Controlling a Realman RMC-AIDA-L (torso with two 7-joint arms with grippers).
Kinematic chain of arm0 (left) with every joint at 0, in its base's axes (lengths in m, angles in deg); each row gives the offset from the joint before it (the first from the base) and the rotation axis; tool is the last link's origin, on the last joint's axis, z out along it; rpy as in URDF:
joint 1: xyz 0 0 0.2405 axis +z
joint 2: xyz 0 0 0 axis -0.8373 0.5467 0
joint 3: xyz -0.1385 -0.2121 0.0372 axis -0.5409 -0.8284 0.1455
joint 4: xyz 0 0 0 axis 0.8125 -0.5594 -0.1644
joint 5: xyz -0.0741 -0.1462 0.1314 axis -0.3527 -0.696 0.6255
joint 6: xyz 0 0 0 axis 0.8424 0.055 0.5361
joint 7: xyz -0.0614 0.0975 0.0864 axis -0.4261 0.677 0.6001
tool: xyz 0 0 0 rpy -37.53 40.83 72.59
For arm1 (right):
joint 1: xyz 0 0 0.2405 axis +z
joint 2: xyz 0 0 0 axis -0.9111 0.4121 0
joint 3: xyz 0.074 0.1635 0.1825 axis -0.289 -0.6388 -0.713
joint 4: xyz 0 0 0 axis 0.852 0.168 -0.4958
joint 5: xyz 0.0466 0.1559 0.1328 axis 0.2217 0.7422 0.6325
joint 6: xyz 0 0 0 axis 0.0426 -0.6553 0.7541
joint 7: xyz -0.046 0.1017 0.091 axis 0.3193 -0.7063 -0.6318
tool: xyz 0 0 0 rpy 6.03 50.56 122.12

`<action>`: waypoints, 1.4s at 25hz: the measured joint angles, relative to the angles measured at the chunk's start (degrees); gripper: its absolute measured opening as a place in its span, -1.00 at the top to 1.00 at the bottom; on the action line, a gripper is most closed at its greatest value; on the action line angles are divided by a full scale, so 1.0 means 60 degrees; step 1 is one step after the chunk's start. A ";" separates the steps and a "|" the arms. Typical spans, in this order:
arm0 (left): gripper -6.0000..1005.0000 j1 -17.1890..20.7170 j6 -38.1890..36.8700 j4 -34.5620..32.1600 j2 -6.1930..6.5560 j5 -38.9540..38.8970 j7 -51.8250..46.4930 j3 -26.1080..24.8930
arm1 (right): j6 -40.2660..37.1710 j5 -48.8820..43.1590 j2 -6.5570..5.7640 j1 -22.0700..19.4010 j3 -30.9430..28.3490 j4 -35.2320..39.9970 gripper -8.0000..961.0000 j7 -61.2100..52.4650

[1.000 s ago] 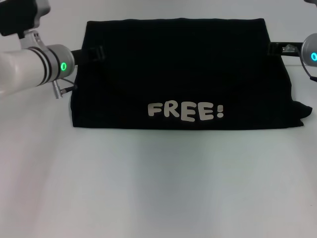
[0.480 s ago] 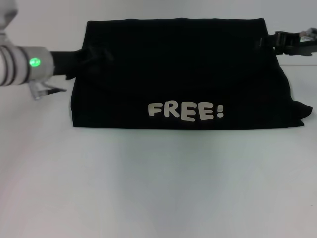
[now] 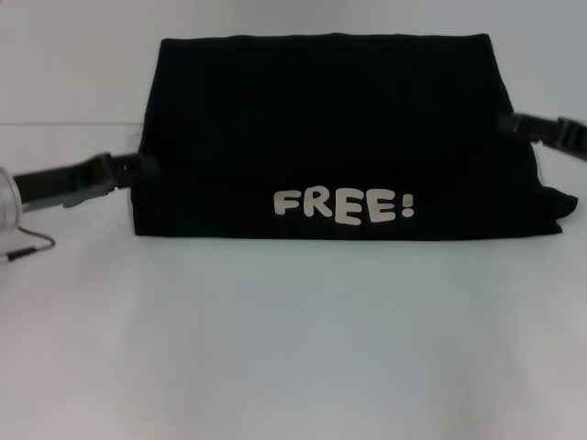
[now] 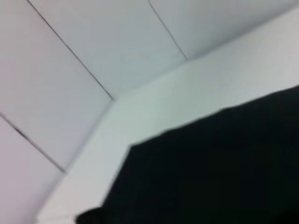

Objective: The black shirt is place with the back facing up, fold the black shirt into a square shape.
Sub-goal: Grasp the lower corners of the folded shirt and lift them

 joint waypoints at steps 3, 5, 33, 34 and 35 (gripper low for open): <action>-0.19 0.0070 0.0423 0.0242 -0.0127 -0.0069 0.1026 0.0001 | -0.0684 0.1454 0.0238 -0.0816 -0.0103 -0.0189 -0.45 0.1364; -0.18 0.0071 0.0892 0.0438 -0.0164 -0.0100 0.1340 -0.0016 | -0.1234 0.2219 0.0308 -0.1183 -0.0214 -0.0459 -0.45 0.2058; -0.02 -0.0202 0.3329 0.1641 -0.0482 -0.0039 0.1212 0.1123 | -0.1842 0.2786 0.0226 -0.1183 -0.0371 -0.1097 -0.46 0.2551; -0.01 -0.0233 0.3372 0.1657 -0.0498 -0.0038 0.1213 0.1144 | -0.1844 0.2786 0.0222 -0.1185 -0.0371 -0.1097 -0.45 0.2548; 0.00 -0.0261 0.3410 0.1677 -0.0520 -0.0038 0.1213 0.1157 | -0.1846 0.2785 0.0216 -0.1186 -0.0371 -0.1097 -0.45 0.2544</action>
